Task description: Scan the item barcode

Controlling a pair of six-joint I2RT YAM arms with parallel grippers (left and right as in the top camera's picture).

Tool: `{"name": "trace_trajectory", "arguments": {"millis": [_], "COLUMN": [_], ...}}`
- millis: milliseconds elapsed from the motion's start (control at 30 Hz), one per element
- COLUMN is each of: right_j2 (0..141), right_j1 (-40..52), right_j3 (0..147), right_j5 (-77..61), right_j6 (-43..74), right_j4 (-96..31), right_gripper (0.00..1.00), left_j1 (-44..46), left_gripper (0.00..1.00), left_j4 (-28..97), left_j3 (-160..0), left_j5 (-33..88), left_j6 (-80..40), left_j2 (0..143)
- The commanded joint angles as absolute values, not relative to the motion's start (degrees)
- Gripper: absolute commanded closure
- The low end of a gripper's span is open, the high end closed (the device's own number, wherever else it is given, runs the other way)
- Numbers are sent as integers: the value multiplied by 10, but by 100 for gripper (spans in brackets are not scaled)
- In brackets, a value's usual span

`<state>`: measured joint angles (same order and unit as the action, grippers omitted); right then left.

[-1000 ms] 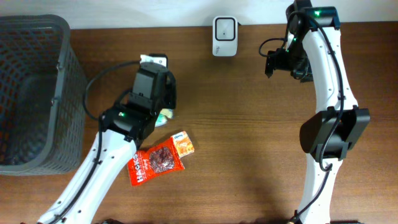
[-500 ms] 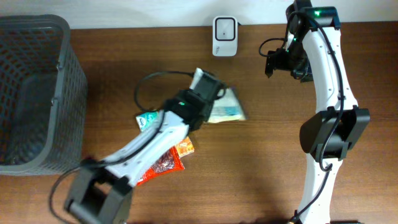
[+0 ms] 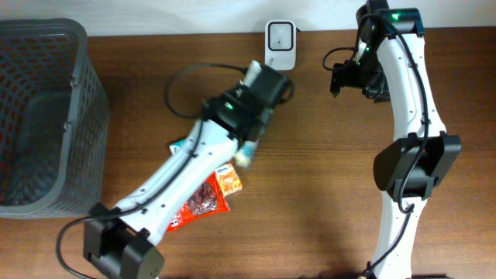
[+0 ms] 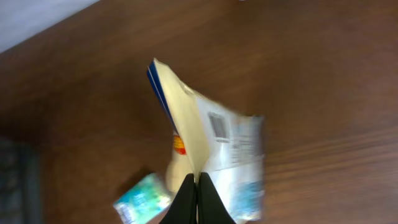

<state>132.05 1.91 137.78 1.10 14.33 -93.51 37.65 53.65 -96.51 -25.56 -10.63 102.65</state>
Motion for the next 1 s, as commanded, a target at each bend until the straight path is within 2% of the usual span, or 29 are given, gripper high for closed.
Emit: {"name": "trace_trajectory", "arguments": {"millis": [0, 233, 500, 567, 667, 733, 833, 967], "right_j2": [1315, 1315, 1316, 1316, 1317, 1317, 1317, 1317], "right_j1": [18, 18, 19, 21, 27, 35, 50, 68], "right_j3": [1381, 1381, 1379, 1362, 1332, 1307, 1248, 1167], "right_j5": [20, 19, -93, -107, -110, -117, -181, -350], "right_j6": [140, 140, 139, 140, 140, 140, 139, 139], "right_j4": [-936, -828, -856, -859, -860, -856, -817, -716], "right_gripper": [2, 2, 1, 14, 69, 96, 96, 96], "left_j1": [347, 344, 342, 340, 332, 324, 311, 299], "left_gripper": [100, 100, 100, 100, 100, 100, 100, 100], "left_j4": [565, 582, 580, 582, 582, 582, 586, 585], "left_j3": [-1004, -1003, -1003, -1003, -1003, -1003, -1003, -1003], "left_j5": [-270, -249, -222, -222, -218, -218, -184, -156], "left_j6": [-102, -117, -147, -158, -171, -198, -214, -214], "left_j2": [1019, 1020, 1020, 1020, 1020, 1021, 1021, 1021]}}
